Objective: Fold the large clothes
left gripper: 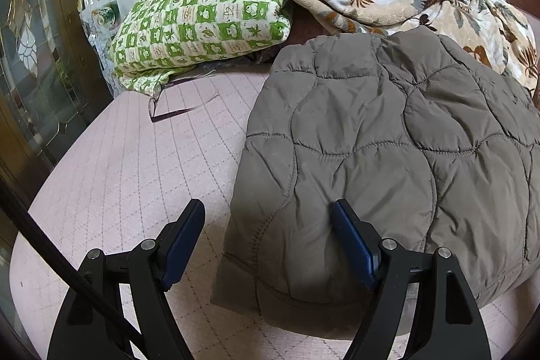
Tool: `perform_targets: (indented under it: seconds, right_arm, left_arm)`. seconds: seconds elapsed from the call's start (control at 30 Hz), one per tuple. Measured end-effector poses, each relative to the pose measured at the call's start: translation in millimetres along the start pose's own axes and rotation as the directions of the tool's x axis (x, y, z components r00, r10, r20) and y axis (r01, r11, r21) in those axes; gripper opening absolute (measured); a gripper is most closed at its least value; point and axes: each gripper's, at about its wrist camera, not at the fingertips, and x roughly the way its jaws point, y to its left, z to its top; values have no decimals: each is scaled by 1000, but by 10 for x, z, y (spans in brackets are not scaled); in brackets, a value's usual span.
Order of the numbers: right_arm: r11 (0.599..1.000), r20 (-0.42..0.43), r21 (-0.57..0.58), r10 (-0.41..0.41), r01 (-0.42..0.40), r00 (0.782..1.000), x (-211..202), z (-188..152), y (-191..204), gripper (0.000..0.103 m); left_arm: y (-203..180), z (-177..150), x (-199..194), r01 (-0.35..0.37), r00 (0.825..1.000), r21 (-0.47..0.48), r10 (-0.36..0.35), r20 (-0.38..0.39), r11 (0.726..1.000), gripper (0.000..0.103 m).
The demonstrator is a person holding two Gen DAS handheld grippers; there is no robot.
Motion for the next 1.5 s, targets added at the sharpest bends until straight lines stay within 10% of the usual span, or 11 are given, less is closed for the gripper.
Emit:
perform_targets:
  seconds: [1.5]
  right_arm:
    - [991,59,133,-26,18,998,-164,160,-436,74]
  left_arm:
    - [255,125,50,30,999,-101,-32,-26,994,78]
